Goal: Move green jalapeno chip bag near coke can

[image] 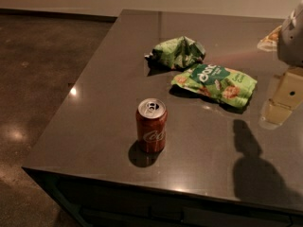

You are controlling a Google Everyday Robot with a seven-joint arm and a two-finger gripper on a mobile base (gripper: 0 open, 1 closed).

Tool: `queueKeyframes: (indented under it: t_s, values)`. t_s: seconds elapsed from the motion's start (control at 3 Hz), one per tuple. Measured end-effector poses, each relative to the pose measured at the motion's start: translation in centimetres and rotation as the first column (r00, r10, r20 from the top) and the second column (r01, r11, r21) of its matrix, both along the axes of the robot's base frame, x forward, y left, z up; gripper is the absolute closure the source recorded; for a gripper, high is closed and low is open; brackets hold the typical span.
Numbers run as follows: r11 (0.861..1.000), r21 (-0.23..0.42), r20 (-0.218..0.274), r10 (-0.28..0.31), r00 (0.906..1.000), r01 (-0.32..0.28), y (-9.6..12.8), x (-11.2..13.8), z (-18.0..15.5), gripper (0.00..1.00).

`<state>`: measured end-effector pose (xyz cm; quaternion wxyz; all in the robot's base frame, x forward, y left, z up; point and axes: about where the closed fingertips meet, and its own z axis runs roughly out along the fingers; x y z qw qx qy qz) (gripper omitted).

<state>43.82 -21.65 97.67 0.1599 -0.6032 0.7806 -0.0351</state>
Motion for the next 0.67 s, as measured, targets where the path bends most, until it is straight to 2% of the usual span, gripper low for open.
queueKeyframes:
  t_s: [0.33,0.67]
  values:
    - [1.0,0.0,0.0,0.0,1.0,0.0,0.0,0.0,0.0,0.0]
    - [1.0,0.005,0.0,-0.005,1.0,0.005,0.3,1.9,-0.3,0.0]
